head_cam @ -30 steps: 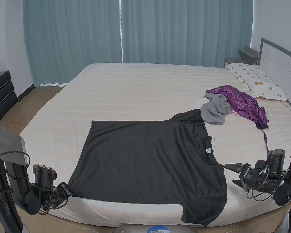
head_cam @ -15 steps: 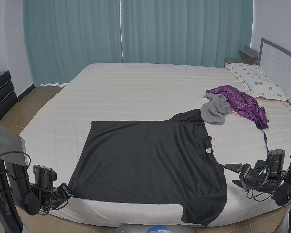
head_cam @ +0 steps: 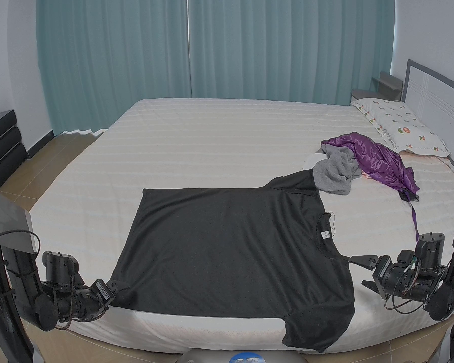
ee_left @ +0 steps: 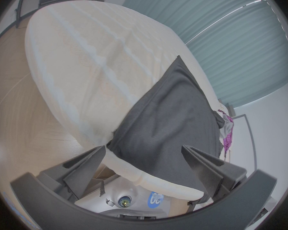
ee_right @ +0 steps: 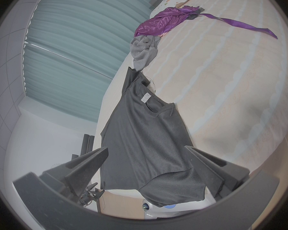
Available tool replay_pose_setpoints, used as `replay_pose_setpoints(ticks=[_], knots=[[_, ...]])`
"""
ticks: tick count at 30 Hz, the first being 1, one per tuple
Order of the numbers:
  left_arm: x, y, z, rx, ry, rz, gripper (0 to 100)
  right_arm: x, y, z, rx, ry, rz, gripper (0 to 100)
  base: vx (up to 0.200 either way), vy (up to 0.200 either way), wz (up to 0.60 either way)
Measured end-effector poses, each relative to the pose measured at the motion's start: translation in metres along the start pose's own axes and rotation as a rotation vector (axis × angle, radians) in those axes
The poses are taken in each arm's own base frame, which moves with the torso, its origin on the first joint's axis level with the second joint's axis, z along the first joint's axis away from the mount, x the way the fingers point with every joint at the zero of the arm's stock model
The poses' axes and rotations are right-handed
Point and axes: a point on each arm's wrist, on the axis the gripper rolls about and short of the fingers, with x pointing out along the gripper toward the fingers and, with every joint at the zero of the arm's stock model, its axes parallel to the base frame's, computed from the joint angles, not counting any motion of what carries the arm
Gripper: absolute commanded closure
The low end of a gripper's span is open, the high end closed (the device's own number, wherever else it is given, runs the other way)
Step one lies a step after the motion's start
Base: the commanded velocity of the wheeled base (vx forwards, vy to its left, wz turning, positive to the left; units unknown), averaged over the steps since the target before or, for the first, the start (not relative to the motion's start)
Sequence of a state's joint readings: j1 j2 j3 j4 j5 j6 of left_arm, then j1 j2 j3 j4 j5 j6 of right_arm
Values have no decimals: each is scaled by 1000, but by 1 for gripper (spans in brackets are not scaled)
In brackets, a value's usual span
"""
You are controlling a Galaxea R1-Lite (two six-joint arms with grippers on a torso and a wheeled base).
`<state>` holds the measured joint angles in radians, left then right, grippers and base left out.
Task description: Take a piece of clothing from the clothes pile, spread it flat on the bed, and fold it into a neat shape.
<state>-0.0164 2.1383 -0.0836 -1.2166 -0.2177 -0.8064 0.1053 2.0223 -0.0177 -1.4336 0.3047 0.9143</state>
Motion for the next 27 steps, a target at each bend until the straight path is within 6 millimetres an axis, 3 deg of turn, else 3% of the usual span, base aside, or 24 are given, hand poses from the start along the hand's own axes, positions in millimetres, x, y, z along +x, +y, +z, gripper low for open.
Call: replay_pose_setpoints(ticks=[10,27], knots=[[1,4,16,48,-11,-65,0,0,1,-1,16,3,3,0,0,0,0],[13,-2,15,118,5,-76,0,0,2,0,30,0,9,0,0,0,0]])
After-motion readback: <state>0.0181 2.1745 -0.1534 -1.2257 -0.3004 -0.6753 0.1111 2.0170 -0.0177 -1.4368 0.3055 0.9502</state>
